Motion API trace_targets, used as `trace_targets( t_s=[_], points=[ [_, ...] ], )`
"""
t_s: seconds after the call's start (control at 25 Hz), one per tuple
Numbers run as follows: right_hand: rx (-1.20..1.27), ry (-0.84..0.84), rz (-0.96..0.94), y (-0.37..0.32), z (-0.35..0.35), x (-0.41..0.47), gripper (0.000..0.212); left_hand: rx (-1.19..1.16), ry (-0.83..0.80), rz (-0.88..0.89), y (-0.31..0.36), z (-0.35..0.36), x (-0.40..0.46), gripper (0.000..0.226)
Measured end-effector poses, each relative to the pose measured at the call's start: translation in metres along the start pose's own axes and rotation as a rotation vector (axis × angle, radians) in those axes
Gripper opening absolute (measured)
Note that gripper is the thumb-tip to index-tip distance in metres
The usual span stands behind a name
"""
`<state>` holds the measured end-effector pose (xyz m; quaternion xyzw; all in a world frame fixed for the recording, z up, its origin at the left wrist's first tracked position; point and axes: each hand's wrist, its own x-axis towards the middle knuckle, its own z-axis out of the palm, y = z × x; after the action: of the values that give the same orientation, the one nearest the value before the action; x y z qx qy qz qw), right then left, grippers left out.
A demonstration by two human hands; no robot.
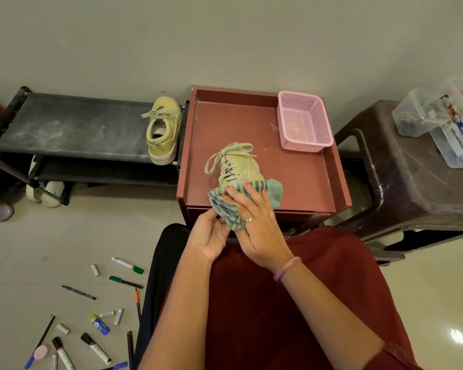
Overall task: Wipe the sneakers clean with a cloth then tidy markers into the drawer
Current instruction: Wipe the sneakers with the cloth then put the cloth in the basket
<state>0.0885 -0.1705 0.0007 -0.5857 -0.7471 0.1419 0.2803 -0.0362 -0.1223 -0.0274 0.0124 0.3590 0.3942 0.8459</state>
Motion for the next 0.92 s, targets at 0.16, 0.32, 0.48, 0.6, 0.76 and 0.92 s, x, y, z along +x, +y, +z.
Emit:
trace_targets(
  t_s=[0.16,0.32,0.48,0.6,0.76,0.92],
  points=[
    [0.031,-0.015,-0.087,0.004,0.005,0.027,0.046,-0.082,0.008,0.012,0.008,0.002,-0.002,0.033],
    [0.361,0.046,0.221,0.029,-0.003,0.059,0.032,-0.066,0.022,-0.033,0.011,0.004,-0.010,0.031],
    [0.833,0.071,0.506,0.027,-0.003,0.072,0.020,-0.088,0.004,0.130,0.009,0.016,-0.009,0.042],
    [0.766,0.097,0.508,0.007,0.015,0.074,0.027,0.080,0.066,0.325,0.007,0.015,-0.001,0.053],
    [0.478,0.044,0.375,-0.008,0.034,0.053,0.040,0.427,0.231,0.449,0.011,-0.001,0.008,0.077],
    [0.344,-0.015,0.198,0.017,0.037,0.049,0.044,0.494,0.269,0.471,0.011,-0.003,0.009,0.068]
  ],
)
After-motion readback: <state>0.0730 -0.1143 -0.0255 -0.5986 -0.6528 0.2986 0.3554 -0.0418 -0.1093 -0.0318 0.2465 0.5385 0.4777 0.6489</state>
